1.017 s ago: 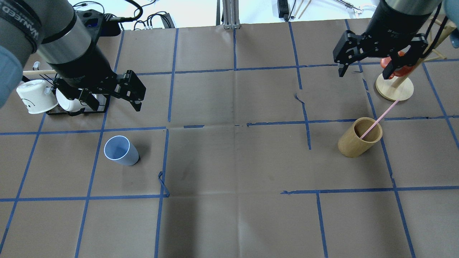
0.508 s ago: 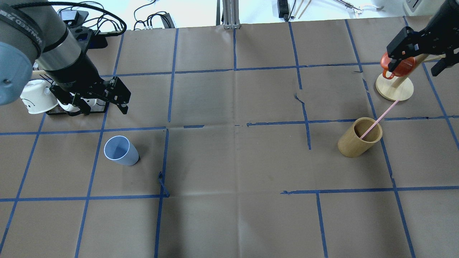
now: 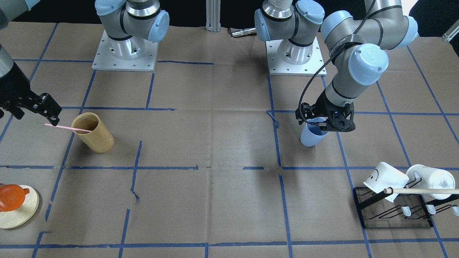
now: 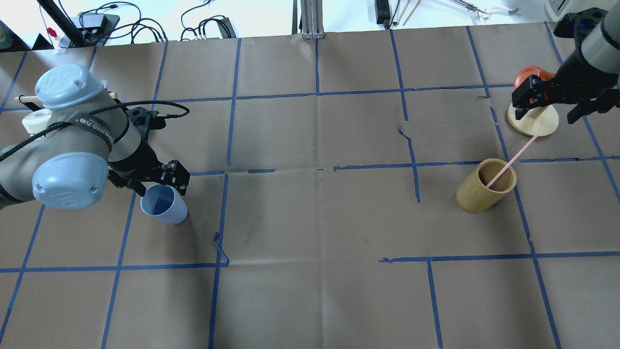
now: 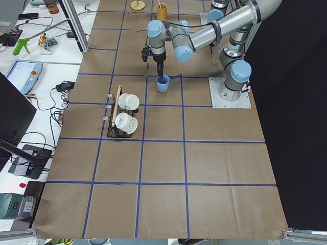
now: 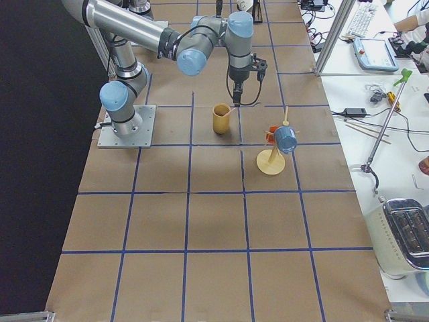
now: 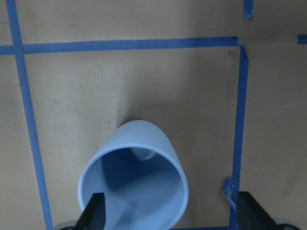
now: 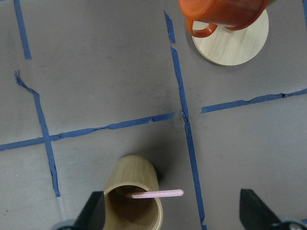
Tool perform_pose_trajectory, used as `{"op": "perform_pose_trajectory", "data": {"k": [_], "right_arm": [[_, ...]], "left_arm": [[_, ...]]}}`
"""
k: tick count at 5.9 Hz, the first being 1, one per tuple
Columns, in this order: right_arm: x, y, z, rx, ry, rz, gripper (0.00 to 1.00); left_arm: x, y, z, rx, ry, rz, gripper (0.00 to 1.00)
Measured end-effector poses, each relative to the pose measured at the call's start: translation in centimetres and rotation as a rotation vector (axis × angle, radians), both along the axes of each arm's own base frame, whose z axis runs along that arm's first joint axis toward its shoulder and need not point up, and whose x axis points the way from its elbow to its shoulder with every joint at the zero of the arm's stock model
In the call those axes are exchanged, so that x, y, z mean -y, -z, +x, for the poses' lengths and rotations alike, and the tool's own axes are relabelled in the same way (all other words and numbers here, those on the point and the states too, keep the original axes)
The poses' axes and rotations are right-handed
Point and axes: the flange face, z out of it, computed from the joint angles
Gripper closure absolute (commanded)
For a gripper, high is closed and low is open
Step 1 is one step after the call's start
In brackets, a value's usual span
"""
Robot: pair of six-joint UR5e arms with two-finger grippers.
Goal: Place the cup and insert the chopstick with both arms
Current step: 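Grasp the blue cup with left gripper while right grasps the pink chopstick, then carry the blue cup to table center with left while right lifts chopstick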
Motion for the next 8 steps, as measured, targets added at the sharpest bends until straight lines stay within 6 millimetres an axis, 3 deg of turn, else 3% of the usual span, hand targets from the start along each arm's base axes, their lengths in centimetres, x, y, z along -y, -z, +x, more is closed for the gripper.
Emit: {"op": "perform_pose_trajectory", "data": {"k": [1,2,3,4,5,6,8], "right_arm": [[-0.8,2.3,0.1,-0.015,0.009,0.009,0.0],[-1.4,3.6,0.0,-0.03,0.014,0.025,0.0],[-1.7,4.2,0.0,-0.04,0.016,0.038,0.3],[-1.8,4.4,-0.1,-0.047,0.015,0.042,0.53],[-1.7,4.4,-0.1,-0.048,0.015,0.04,0.59],[-1.7,4.3,-0.1,-0.046,0.014,0.035,0.68],[-1.6,4.0,0.0,-0.046,0.014,0.024,0.83]], "left_arm": [[0.0,1.8,0.0,-0.004,0.003,0.017,0.93],[0.0,2.3,-0.2,-0.005,0.006,0.022,1.0],[0.1,2.2,-0.3,-0.004,0.008,0.017,1.0],[0.3,1.8,-0.4,-0.002,0.01,0.005,1.0],[1.5,0.6,-1.1,0.004,0.005,-0.022,1.0],[3.4,-1.7,-4.3,0.014,-0.013,-0.07,1.0],[7.4,-4.6,-18.2,0.024,-0.052,-0.155,0.99]]}}
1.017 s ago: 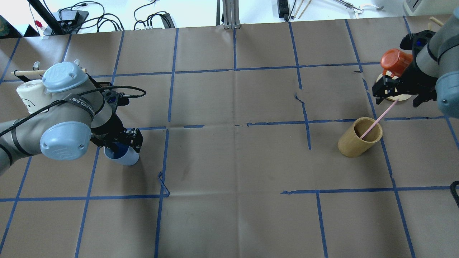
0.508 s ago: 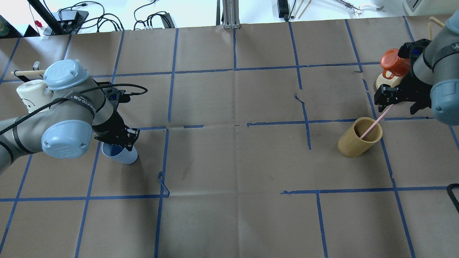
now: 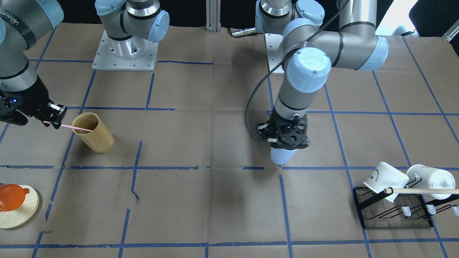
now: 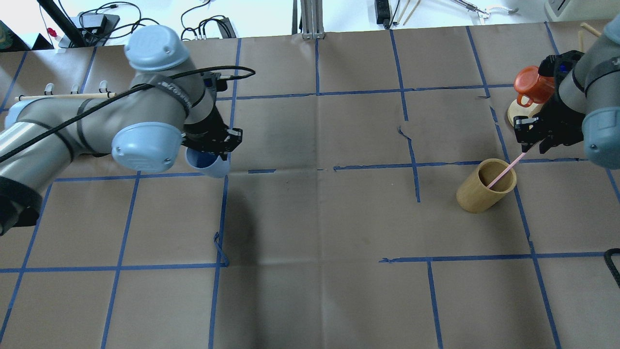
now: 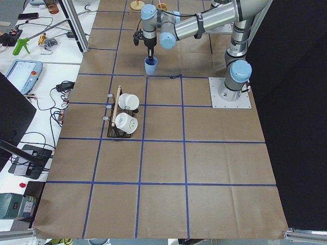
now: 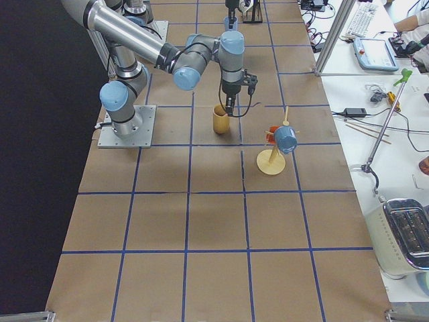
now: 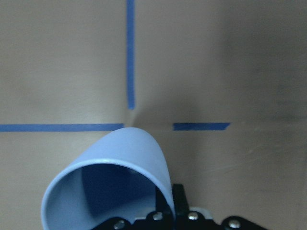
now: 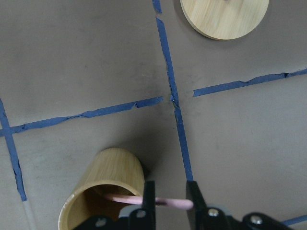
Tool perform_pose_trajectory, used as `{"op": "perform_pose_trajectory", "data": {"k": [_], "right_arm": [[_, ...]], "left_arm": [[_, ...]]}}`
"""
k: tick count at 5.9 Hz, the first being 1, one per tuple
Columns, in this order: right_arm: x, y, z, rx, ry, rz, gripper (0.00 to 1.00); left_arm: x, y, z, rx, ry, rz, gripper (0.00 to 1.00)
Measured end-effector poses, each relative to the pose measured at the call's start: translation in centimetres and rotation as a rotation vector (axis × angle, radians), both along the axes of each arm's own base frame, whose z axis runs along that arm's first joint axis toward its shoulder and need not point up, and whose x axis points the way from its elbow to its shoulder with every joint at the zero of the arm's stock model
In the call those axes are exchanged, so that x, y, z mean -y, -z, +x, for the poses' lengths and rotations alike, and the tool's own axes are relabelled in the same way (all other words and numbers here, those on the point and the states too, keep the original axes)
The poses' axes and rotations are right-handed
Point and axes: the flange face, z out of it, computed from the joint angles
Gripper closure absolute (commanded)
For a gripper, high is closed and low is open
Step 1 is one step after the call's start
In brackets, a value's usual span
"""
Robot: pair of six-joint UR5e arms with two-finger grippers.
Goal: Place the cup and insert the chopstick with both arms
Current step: 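Carry the blue cup to table center with left while right lifts chopstick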
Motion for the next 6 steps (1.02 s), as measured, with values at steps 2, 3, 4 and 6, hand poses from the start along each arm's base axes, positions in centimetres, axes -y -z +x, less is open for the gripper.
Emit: {"op": "perform_pose_trajectory", "data": {"k": [2,3,4,6], "right_arm": [[0.0,-0.3,0.0,-0.003,-0.001,-0.007,0.88],[0.0,-0.5,0.0,-0.005,0.0,-0.011,0.89],[0.1,-1.0,0.0,-0.008,0.0,-0.017,0.89],[0.7,-2.9,-0.1,-0.019,-0.002,-0.041,0.91]], "left_arm": [[1.7,0.8,-11.2,-0.02,-0.098,-0.03,0.99],[1.7,2.0,-13.8,-0.027,-0.133,-0.027,0.96],[1.9,3.1,-14.8,-0.028,-0.147,-0.023,0.94],[1.6,4.4,-15.8,-0.027,-0.142,-0.007,0.37]]}}
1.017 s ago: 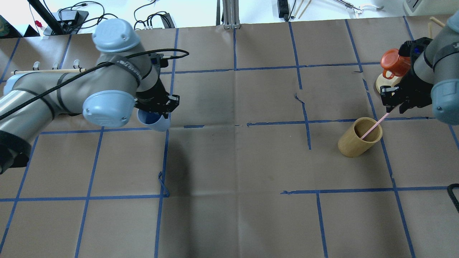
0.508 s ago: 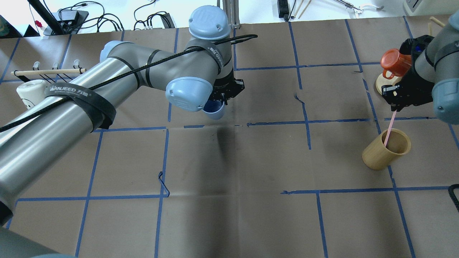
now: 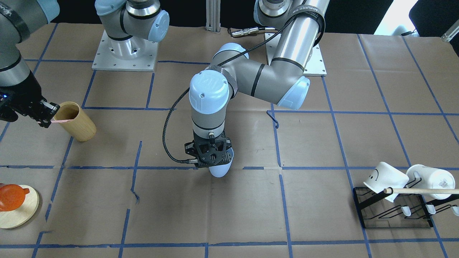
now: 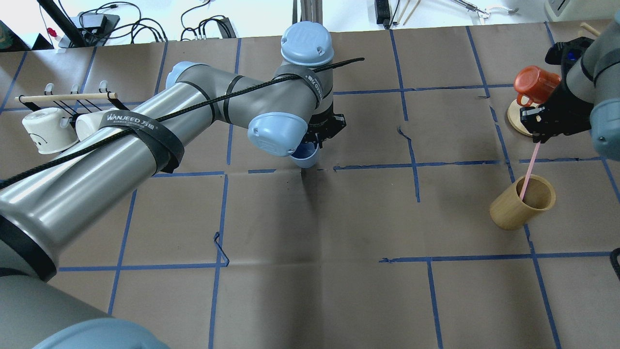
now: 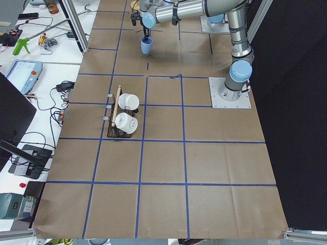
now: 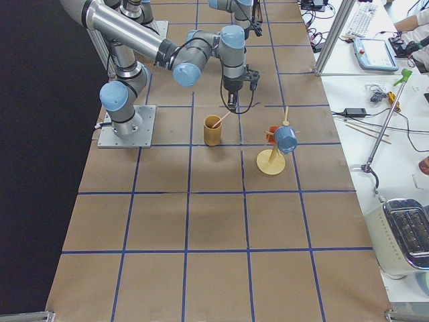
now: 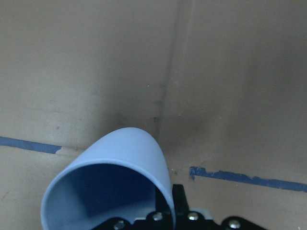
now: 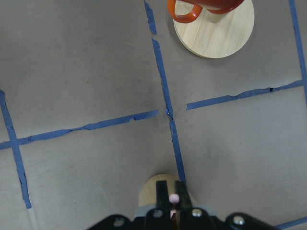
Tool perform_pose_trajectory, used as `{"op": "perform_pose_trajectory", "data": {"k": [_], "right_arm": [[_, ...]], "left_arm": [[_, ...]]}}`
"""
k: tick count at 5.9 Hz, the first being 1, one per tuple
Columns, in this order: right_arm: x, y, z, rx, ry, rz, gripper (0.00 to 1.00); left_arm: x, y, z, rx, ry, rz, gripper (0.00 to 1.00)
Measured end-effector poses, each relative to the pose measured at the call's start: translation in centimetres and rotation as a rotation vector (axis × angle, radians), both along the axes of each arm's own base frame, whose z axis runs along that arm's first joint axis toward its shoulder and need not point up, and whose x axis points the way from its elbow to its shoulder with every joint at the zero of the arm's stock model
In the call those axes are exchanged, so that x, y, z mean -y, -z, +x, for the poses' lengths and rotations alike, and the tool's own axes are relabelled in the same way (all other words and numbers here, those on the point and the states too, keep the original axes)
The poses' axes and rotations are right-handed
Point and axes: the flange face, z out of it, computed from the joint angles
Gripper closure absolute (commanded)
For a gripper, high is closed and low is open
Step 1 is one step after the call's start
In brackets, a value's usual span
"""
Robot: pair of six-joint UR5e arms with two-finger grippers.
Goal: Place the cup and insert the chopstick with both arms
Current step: 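Carry the blue cup to table center with left while right lifts chopstick, then release the blue cup with left while right carries chopstick over it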
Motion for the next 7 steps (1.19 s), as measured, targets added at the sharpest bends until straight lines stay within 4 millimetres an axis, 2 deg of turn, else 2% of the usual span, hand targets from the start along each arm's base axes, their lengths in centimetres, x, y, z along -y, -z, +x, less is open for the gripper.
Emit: {"op": "perform_pose_trajectory", "data": {"k": [1,2,3,4,5,6,7], "right_arm": [[0.3,-2.1,0.1,0.001,0.0,-0.006,0.91],[0.8,-5.1,0.5,0.01,0.006,0.003,0.91],[1.5,-8.5,1.8,0.022,0.016,0.02,0.91],[2.1,-11.7,3.9,0.033,0.023,0.04,0.91],[2.7,-14.7,6.5,0.04,0.022,0.057,0.91],[3.4,-16.8,9.6,0.042,-0.004,0.065,0.91],[4.2,-17.9,12.8,0.041,-0.054,0.066,0.91]], "left_arm": [[-0.3,0.4,-0.4,0.005,0.008,0.005,0.02],[-0.6,0.8,-0.6,0.013,0.013,0.009,0.01],[-0.8,0.9,-0.7,0.017,0.03,0.01,0.01],[-0.8,0.0,-0.5,0.015,0.065,-0.002,0.01],[-0.3,-2.0,0.2,0.005,0.101,-0.031,0.01],[0.6,-5.5,2.2,-0.004,0.118,-0.055,0.01],[0.7,-10.4,6.0,0.002,0.16,-0.048,0.01]]}}
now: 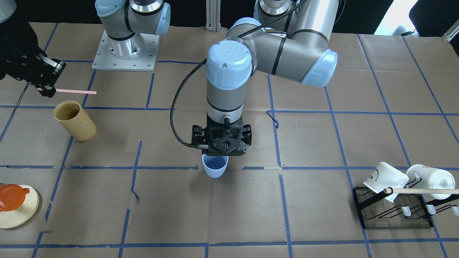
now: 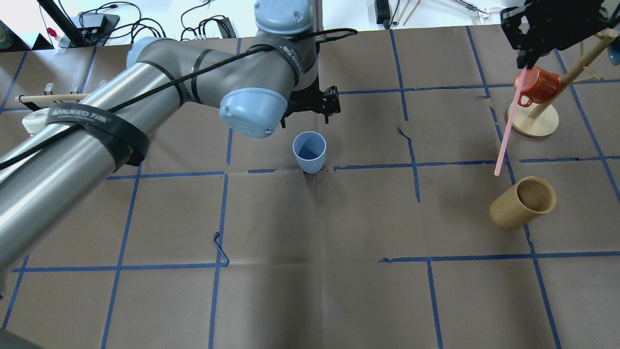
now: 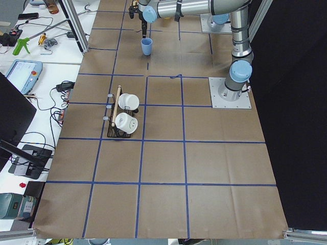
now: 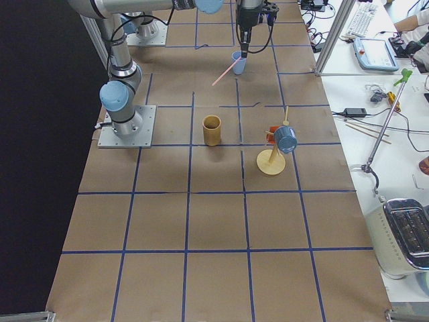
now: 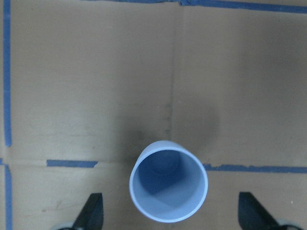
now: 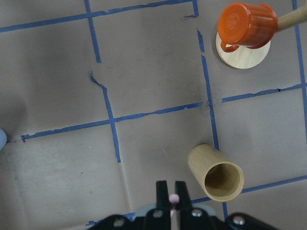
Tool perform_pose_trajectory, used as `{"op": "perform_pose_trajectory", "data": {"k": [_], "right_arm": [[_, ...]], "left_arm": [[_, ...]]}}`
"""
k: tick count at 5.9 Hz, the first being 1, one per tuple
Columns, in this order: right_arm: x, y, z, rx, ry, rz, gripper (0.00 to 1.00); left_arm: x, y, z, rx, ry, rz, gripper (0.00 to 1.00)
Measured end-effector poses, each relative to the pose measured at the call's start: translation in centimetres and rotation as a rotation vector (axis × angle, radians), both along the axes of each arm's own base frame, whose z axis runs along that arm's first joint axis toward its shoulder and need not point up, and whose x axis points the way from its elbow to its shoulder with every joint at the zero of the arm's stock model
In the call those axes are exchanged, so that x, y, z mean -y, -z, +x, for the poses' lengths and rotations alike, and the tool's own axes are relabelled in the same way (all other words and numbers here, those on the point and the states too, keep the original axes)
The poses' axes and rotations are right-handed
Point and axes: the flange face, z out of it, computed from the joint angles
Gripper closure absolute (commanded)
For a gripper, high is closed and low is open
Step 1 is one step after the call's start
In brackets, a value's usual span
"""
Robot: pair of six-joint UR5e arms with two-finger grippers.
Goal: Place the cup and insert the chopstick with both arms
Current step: 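Release the blue cup with left while right carries chopstick over it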
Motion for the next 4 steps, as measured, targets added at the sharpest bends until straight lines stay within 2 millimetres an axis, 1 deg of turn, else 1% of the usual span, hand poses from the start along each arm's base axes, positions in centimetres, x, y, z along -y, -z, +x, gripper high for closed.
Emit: {"op": "perform_pose_trajectory", "data": {"k": [1,2,3,4], "right_arm": [[0.7,-0.5,2.9,0.01,-0.049,-0.006,0.91],[1.3,-0.8,4.9,0.04,-0.078,-0.015,0.91],[2.1,-1.0,5.9,0.068,-0.089,-0.024,0.91],[3.3,-1.2,7.1,0.079,-0.089,-0.034,0.91]], "left_arm": [[-1.1,-5.0,5.2,0.02,0.066,0.039,0.01],[-3.1,-9.2,10.5,0.032,0.1,0.082,0.01],[-5.2,-12.2,14.6,0.03,0.107,0.101,0.01],[-6.2,-13.5,16.7,0.027,0.109,0.09,0.01]]}}
